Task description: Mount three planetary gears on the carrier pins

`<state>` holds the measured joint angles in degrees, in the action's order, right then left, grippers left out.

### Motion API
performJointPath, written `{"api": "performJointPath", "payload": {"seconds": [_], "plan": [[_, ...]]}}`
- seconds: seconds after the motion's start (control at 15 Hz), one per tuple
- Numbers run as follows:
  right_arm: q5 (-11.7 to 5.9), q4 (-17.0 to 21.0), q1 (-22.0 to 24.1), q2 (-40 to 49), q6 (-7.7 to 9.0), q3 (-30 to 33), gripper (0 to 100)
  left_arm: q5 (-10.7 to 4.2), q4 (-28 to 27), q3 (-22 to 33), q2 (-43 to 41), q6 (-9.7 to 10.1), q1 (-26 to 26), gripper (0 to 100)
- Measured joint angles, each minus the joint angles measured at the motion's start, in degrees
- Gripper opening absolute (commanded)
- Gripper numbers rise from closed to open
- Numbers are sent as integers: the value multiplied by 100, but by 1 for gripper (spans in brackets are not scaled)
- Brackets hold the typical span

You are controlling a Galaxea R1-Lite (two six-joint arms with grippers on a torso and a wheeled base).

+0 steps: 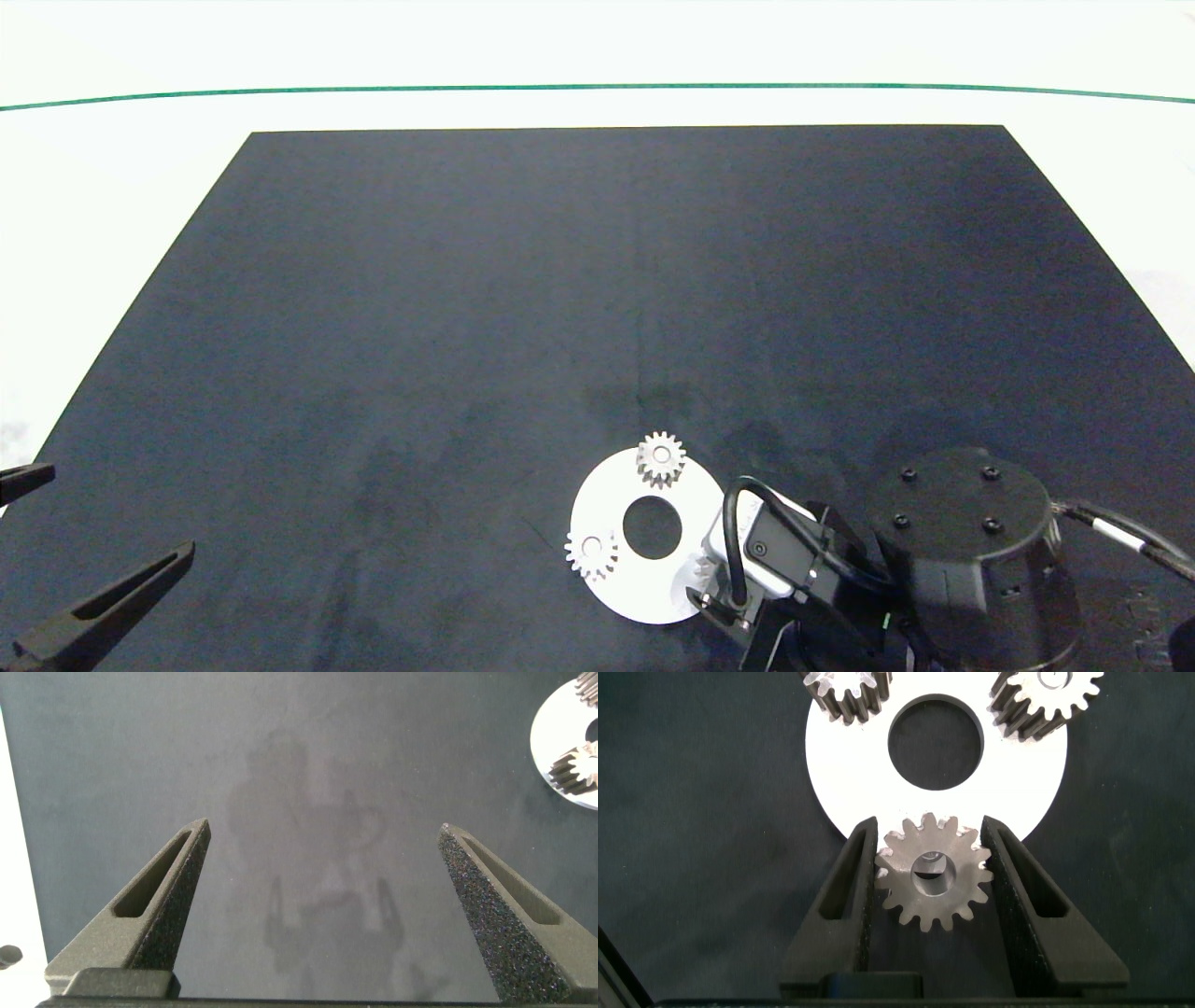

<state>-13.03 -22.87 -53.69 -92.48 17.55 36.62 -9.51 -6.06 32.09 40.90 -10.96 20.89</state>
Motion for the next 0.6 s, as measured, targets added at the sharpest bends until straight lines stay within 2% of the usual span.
{"api": "performJointPath", "payload": {"seconds": [0.6], "plan": [[-5,-6,-9,-151,0,157,7,11,48,5,-11,2,-41,100]]}}
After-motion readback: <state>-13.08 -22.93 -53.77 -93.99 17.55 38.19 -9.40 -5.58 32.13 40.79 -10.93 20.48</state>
